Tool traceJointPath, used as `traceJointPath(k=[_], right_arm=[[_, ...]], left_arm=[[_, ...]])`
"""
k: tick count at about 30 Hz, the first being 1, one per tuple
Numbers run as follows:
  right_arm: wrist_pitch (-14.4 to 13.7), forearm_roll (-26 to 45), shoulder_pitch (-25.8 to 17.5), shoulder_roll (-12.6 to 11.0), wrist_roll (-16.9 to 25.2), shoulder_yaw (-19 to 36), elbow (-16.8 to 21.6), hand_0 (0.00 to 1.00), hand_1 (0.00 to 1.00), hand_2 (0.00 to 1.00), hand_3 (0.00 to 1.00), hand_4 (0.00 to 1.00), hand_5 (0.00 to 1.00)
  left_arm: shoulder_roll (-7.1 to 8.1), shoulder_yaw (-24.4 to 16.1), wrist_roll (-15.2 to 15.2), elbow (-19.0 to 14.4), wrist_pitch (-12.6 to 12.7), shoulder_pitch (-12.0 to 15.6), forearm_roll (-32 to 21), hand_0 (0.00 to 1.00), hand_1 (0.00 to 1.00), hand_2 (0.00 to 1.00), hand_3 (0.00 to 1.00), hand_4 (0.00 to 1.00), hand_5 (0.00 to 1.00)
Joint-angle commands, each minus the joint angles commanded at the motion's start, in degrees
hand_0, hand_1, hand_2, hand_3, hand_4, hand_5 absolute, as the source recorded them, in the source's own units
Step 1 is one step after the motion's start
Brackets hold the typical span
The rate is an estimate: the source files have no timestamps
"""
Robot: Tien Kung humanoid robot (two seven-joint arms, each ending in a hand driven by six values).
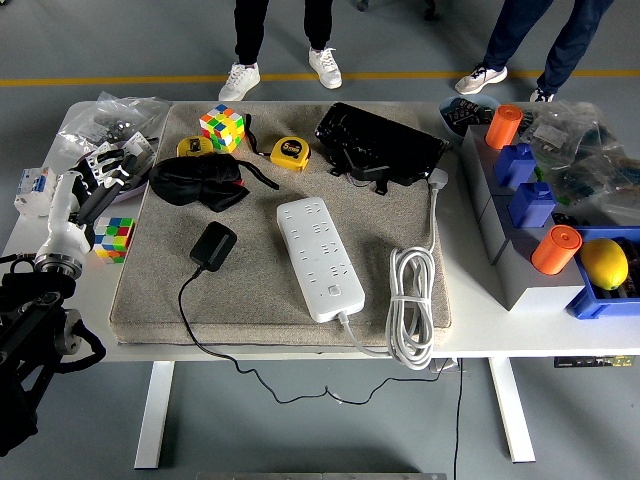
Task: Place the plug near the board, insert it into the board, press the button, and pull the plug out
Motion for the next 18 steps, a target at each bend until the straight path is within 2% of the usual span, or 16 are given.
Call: traceJointPath(k=[18], right_arm=[[-0.11,-0.13,0.38,-0.22,-0.08,0.04,-0.02,0.606,0.602,0.556,0.548,0.814,0.327]], left_arm=[[0.27,-0.83,0.23,-0.56,-0.13,-0.11,-0.39,0.598,0.629,0.676,0.679,0.934,0.516]])
